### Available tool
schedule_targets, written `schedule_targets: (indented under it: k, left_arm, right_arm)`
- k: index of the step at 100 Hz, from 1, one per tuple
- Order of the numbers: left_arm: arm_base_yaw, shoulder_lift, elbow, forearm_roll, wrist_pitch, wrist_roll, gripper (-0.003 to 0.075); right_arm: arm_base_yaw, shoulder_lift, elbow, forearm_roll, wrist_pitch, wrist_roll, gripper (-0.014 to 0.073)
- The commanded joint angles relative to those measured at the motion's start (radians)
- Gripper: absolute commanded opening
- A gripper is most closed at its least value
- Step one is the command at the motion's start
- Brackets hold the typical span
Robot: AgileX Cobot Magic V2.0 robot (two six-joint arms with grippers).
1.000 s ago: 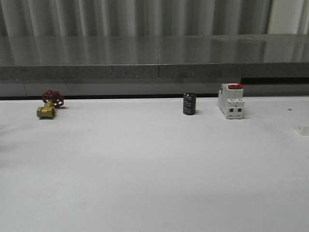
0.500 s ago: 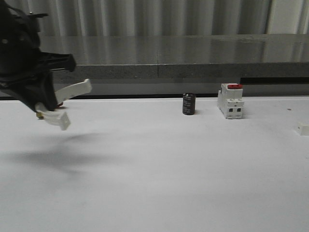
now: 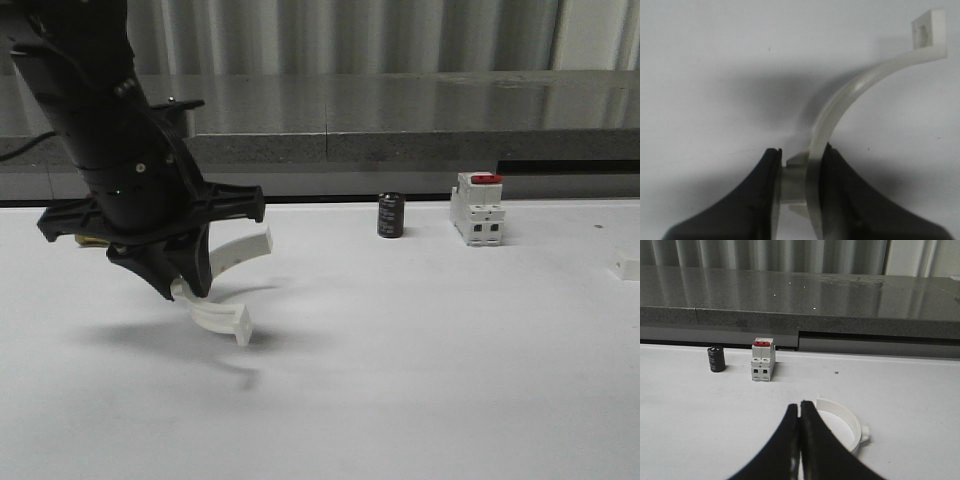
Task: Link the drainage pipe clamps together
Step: 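Lift and carry the clamp half forward, lower it onto the table, then open the left gripper and raise it away from the clamp half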
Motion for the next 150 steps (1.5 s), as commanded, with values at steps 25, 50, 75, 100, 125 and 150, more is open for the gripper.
schedule_targets:
  k: [25,50,75,100,125,150]
  left_arm:
    - [-0.008,0.008,-0.026,0.005,-0.050,-0.027,-0.0013]
    - [-0.008,0.008,-0.026,0.008,-0.061,-0.027,0.0412]
    - [-0.008,-0.027,-0.026,0.047,-0.063,-0.027,0.0617]
    - [0.043,-0.234,-0.024,0.141,-0.065,-0.005,0.0617]
    - [0.268,-0.479,0.058,0.133,-0.057,0.208,0.0617]
    - [0.462,-0.752,0.266,0.043,-0.069,0.348,0.0617]
  right_arm:
    - [-0.006,-0.015,-0.016,-0.004,-0.087,0.000,-0.0058]
    - [-0.006,-0.015,-0.016,-0.004,-0.087,0.000,-0.0058]
    - [-0.006,-0.015,-0.016,-0.004,-0.087,0.000,-0.0058]
    - [-0.006,-0.015,-0.016,-0.004,-0.087,0.000,-0.0058]
    - [-0.006,-0.015,-0.016,-0.004,-0.087,0.000,-0.0058]
    - [-0.006,-0.015,-0.016,-0.004,-0.087,0.000,-0.0058]
